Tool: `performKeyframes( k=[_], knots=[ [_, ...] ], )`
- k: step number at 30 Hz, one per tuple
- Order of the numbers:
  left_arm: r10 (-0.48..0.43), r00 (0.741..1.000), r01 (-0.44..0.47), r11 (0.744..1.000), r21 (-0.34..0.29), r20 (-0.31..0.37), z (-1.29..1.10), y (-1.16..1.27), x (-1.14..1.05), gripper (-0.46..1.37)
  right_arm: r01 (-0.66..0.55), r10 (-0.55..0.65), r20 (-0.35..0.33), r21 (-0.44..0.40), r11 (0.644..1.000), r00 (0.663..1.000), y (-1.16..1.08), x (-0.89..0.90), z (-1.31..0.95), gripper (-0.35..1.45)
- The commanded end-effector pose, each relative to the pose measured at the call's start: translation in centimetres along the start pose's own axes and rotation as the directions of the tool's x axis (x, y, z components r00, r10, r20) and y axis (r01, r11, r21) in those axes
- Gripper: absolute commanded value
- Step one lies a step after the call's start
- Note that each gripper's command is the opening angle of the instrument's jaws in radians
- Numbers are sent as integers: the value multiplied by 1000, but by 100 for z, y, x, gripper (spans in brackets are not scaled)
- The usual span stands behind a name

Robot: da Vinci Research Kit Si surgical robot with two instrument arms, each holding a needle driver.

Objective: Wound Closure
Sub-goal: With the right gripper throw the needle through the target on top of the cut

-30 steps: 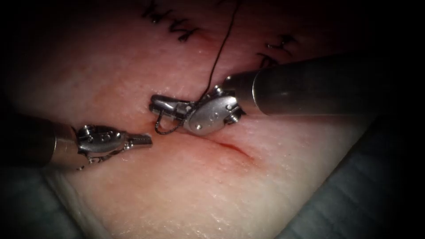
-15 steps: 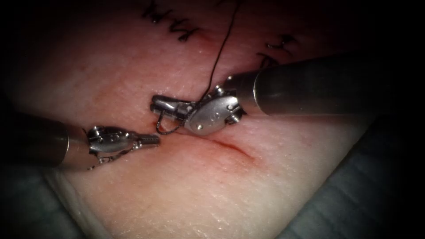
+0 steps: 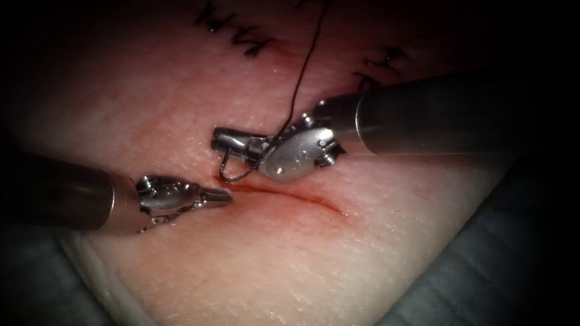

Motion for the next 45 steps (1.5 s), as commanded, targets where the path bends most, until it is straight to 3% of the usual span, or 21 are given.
performKeyframes(
  k=[1,15,22,29,35,39,45],
  knots=[
    [-1,1000,1,1000,-3,6,1,1,-3,-13,-3,3,1,-17,1000,1000,2,-1,0,-35],
    [-14,1000,14,1000,-6,28,0,2,-21,-10,-163,167,18,-139,977,986,26,-7,1,-35],
    [-15,999,15,1000,-7,31,-2,1,-24,-9,-328,339,23,-198,924,941,35,-13,0,-35],
    [-13,999,13,1000,-7,37,-3,2,-26,-10,-340,357,41,-216,915,933,40,-15,-1,-35],
    [-15,999,15,1000,-6,36,-5,1,-29,-8,-413,431,36,-227,882,902,44,-18,-1,-35],
    [-17,999,17,1000,-5,36,-7,0,-32,-4,-512,529,16,-234,827,848,47,-22,-1,-35],
    [-14,999,14,1000,-5,37,-9,-2,-33,-1,-684,702,-2,-225,694,712,44,-31,1,-35]
  ],
)
